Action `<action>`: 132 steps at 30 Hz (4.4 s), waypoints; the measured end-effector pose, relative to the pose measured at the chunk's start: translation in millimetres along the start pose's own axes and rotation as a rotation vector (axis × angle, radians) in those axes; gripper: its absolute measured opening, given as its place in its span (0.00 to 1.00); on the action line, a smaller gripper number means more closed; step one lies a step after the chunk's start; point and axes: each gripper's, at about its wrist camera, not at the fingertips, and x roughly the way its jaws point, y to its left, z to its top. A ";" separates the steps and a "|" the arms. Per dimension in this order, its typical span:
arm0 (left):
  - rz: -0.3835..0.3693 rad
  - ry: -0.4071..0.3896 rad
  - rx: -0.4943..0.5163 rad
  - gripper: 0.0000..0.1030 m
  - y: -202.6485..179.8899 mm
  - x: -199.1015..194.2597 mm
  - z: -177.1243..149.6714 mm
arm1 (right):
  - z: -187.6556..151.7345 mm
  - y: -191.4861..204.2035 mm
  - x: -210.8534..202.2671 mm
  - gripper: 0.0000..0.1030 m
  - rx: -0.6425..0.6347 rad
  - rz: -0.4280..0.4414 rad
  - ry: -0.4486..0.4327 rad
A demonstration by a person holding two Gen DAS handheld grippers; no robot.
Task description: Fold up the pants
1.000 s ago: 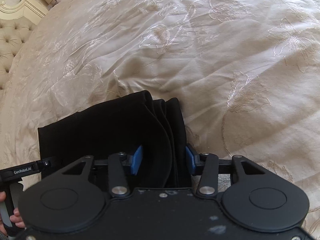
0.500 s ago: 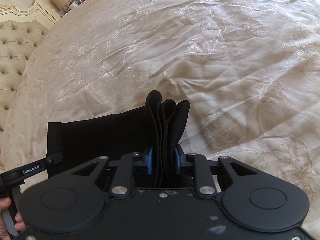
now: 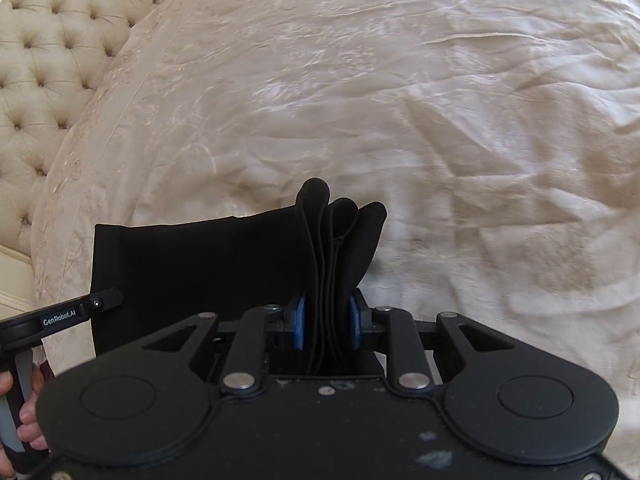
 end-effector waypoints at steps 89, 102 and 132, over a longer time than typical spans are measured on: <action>0.050 -0.134 0.021 0.44 -55.1 -185.8 -147.7 | -173.0 110.1 -172.0 0.34 -0.302 -0.140 -0.288; 0.059 -0.127 0.011 0.44 -55.5 -187.8 -153.4 | -178.0 110.1 -176.5 0.35 -0.319 -0.140 -0.294; 0.070 -0.110 0.043 0.44 -84.7 -189.7 -162.2 | -183.3 91.2 -188.7 0.36 -0.276 -0.125 -0.307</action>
